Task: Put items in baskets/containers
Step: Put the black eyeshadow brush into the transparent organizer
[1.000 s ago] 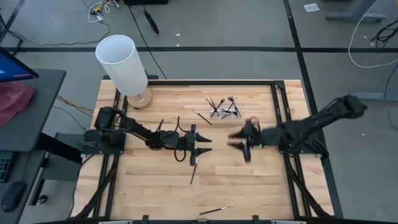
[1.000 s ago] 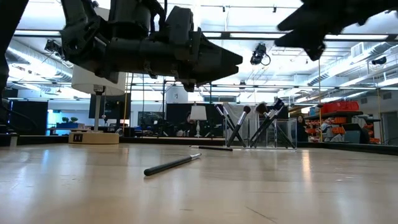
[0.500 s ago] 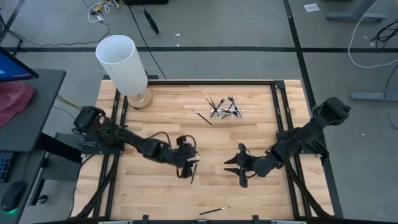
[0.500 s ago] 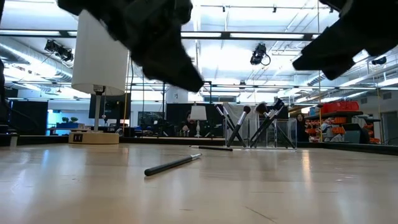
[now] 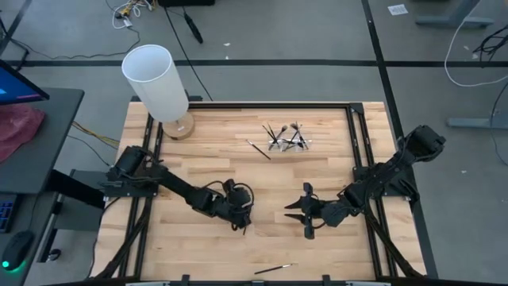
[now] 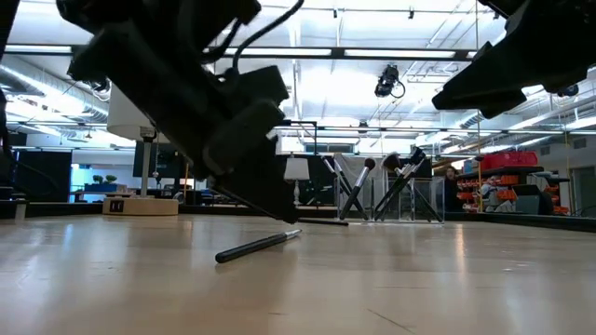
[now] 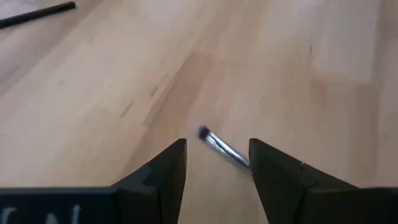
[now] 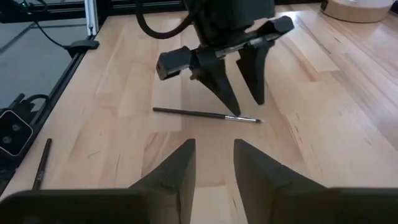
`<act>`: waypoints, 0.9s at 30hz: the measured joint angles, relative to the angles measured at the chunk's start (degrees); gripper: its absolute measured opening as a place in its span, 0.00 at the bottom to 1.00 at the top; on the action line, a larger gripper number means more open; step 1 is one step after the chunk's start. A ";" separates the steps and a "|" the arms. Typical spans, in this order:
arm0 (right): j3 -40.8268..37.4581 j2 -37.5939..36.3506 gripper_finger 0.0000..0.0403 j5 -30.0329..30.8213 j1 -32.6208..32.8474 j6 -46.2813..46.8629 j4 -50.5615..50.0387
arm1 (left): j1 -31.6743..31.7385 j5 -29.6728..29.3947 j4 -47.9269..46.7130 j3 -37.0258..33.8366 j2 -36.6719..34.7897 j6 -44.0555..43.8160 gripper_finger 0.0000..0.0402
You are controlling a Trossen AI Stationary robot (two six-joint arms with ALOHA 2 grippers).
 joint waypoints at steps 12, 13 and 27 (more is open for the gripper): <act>0.00 0.00 0.27 -0.04 0.00 -0.07 -0.07 | 0.46 2.06 11.93 -6.63 0.17 -5.19 0.44; 0.00 0.00 0.27 -0.04 0.00 -0.07 -0.07 | 0.46 2.07 14.04 -7.97 0.17 -5.96 0.44; 0.00 -0.02 0.27 -0.04 -0.02 0.19 -0.07 | 1.74 1.29 6.58 -12.14 -5.74 -1.25 0.44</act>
